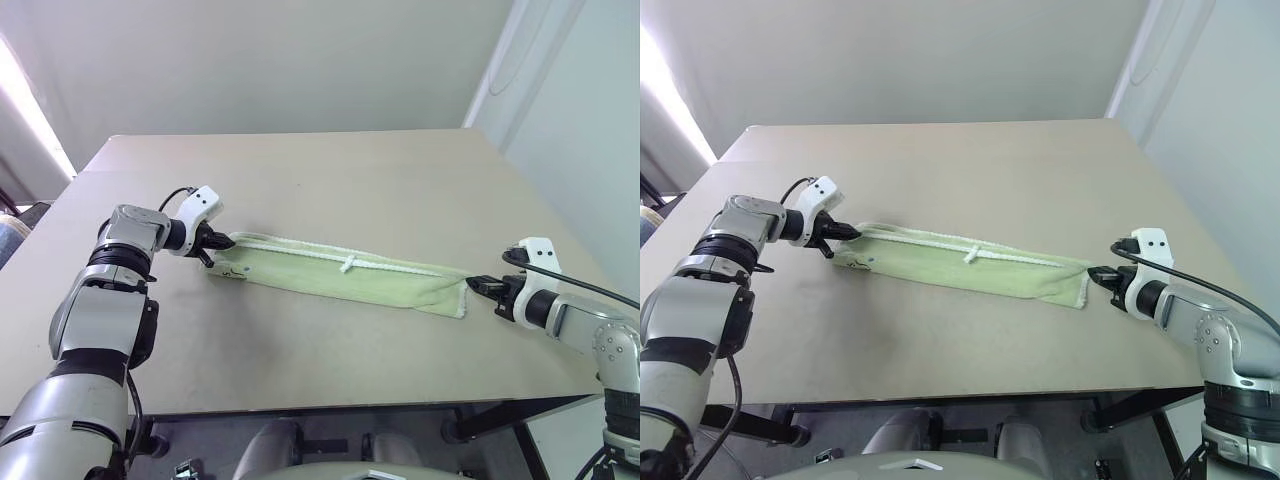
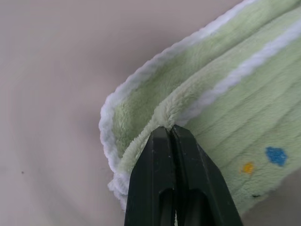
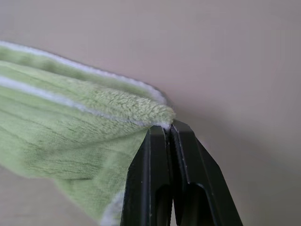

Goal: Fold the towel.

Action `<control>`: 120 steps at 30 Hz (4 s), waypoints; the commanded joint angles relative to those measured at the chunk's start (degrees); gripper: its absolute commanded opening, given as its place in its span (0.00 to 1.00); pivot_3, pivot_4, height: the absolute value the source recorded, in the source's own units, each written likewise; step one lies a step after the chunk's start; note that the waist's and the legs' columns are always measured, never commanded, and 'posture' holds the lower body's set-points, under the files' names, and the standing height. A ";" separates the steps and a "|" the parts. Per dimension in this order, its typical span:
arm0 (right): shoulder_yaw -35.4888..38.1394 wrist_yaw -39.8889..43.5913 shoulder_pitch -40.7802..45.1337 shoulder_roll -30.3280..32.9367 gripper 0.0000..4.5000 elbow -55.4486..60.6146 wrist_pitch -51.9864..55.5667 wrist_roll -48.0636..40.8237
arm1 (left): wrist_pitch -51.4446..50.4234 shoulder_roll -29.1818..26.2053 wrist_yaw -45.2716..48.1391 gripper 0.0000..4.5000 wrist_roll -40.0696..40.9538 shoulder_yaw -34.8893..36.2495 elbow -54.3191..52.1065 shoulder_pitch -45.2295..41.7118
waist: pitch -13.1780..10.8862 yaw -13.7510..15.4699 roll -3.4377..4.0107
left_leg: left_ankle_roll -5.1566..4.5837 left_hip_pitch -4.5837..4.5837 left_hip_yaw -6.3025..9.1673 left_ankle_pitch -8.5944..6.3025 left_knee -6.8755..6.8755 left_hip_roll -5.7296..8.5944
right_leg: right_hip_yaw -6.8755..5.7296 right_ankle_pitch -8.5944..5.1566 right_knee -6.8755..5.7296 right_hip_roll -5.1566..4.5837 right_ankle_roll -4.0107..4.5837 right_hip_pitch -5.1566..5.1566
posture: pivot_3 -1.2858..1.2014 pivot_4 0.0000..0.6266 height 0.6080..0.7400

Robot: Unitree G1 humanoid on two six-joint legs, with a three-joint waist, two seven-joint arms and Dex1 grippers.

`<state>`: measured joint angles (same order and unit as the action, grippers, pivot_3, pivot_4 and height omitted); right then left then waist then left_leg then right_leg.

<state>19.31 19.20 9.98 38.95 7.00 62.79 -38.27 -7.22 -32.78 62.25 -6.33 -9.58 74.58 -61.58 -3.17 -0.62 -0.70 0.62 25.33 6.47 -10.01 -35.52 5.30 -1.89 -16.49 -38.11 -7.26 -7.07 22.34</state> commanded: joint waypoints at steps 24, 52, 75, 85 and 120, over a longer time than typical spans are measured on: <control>-1.50 0.79 7.61 -3.85 0.64 -6.60 -5.56 7.53 | 2.62 3.21 -15.43 0.72 -0.73 7.66 1.68 -0.67 | 0.01 -0.13 0.01 | 0.00 0.00 0.04 0.00 -0.30 -0.01 | 0.03 0.07 -0.18 0.09 -0.07 -0.04 | 0.52 0.00 0.64; 17.76 -31.15 -5.01 -22.01 0.99 7.37 2.78 -62.83 | 6.10 6.25 -2.39 1.00 6.75 14.16 -6.61 -1.10 | 0.04 -0.07 0.06 | 0.12 0.00 0.13 -0.08 -0.43 -0.07 | 0.09 0.19 -0.21 0.15 0.16 0.01 | 0.52 0.00 0.64; 1.72 -41.88 -19.79 -19.25 0.99 7.08 -18.96 -69.17 | -0.56 9.19 15.34 1.00 10.15 9.52 -20.52 7.03 | 0.10 -0.39 0.20 | 0.11 -0.03 0.13 -0.07 -0.42 -0.18 | 0.24 0.18 -0.13 0.32 0.44 -0.04 | 0.52 0.00 0.64; 0.65 -42.69 -14.70 -19.70 0.99 2.95 -21.68 -65.43 | -5.33 7.61 18.71 1.00 11.34 4.40 -39.43 18.61 | 0.13 -0.06 0.37 | 0.17 -0.04 0.17 -0.11 -0.39 -0.25 | 0.38 0.27 -0.05 0.34 0.60 -0.03 | 0.52 0.00 0.64; 9.82 -40.14 -18.14 -2.96 0.01 -1.52 -13.71 -68.31 | -1.49 5.37 16.10 1.00 10.92 1.39 -36.50 19.34 | 0.08 0.01 0.70 | 0.04 -0.03 0.11 -0.03 -0.16 -0.23 | 0.39 0.25 0.12 0.33 0.61 0.00 | 0.52 0.00 0.64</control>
<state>28.24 -21.05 -8.04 34.05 5.75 46.97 -104.92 -9.57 -26.76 78.57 4.22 -8.65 38.32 -40.65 -3.09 -0.61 0.01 0.65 25.30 6.57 -10.04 -35.69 5.07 -1.50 -16.24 -37.99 -6.94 -6.45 22.34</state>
